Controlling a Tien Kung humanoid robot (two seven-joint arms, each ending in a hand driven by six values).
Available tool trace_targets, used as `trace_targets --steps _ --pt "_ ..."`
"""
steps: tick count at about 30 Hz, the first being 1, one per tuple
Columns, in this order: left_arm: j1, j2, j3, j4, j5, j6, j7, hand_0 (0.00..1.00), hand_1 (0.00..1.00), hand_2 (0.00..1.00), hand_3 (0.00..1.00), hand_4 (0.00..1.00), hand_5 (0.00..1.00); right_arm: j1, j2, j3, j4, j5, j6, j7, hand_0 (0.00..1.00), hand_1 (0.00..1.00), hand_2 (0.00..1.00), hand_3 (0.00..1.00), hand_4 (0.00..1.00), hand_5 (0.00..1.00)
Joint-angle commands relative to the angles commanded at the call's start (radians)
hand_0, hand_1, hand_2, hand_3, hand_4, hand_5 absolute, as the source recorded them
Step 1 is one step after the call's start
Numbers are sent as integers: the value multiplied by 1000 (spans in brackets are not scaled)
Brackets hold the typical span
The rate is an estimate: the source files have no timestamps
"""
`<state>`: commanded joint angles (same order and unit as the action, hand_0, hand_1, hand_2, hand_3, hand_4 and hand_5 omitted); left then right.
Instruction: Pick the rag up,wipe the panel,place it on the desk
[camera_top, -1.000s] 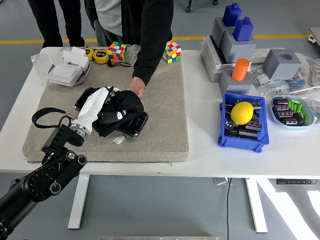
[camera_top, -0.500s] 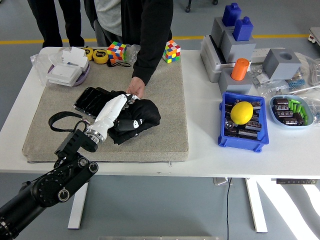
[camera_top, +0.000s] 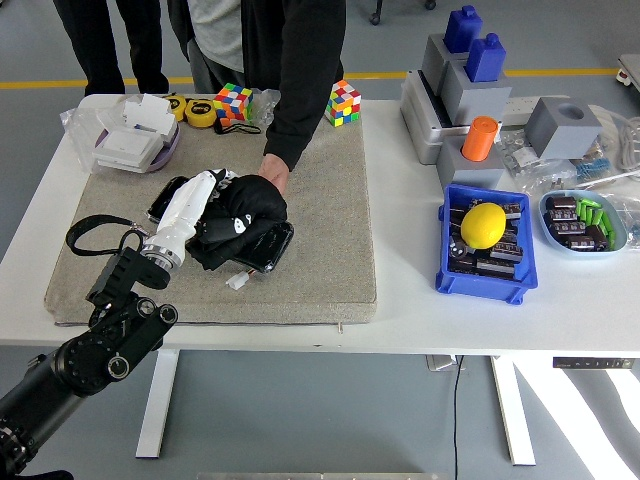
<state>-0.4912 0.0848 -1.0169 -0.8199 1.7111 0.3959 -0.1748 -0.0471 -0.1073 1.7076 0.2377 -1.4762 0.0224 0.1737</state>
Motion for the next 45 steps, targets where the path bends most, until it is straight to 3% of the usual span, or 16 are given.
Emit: trace_targets --steps 15,25,33,45 --pt "-69 3 -158 211 -33 79 -56 234 223 271 551 670 2 3 -3 -7 0 5 0 0 539 562 493 523 900 365" --pt "-87 6 -219 288 -25 107 -56 235 223 272 552 670 2 3 -5 -13 1 9 0 0 539 562 493 523 899 366" --pt "-76 4 -199 272 -38 100 -58 235 224 273 552 670 2 0 -6 -25 5 17 0 0 539 562 493 523 900 366" --pt "-35 8 -34 115 -105 94 -44 233 225 273 552 669 2 0 -3 -20 6 17 1 0 538 562 493 523 899 366"
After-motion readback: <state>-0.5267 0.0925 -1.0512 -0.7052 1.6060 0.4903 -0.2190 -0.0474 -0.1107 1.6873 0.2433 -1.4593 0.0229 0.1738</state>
